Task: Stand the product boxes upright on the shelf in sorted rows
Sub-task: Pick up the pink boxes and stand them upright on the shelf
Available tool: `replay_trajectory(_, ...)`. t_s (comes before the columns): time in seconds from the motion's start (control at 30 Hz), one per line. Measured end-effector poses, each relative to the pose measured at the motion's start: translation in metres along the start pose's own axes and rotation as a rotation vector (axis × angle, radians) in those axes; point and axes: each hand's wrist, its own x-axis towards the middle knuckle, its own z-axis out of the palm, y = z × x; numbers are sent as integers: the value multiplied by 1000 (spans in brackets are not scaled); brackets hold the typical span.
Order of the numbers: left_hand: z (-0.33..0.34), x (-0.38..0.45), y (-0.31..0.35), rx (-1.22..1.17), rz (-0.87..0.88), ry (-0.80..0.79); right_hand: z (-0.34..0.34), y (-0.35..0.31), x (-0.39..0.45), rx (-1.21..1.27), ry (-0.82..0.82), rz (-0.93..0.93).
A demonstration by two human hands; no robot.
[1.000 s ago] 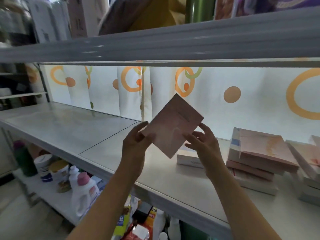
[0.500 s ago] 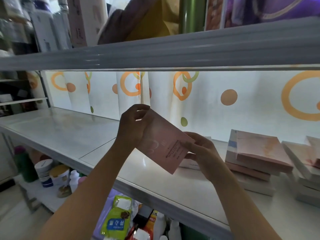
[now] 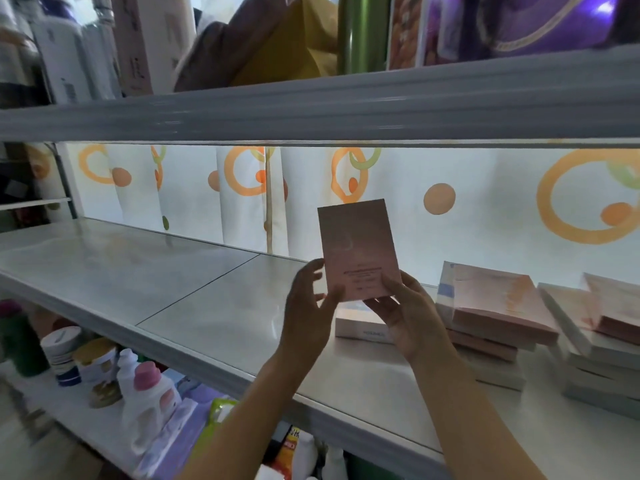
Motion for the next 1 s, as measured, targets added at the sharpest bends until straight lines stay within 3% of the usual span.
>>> replay_trajectory(0.2, 16, -13, -20, 107, 150, -3, -1, 2, 1, -44, 6, 2)
replay_trajectory(0.8, 9, -19, -21, 113, 115, 28, 7, 13, -6, -664, 25, -148)
replay_trajectory(0.9, 7, -18, -21, 106, 111, 40, 11, 14, -9, -676, -38, -162)
replay_trajectory(1.0, 8, -17, -22, 125, 155, 22, 16, 11, -11, -539, -65, -64)
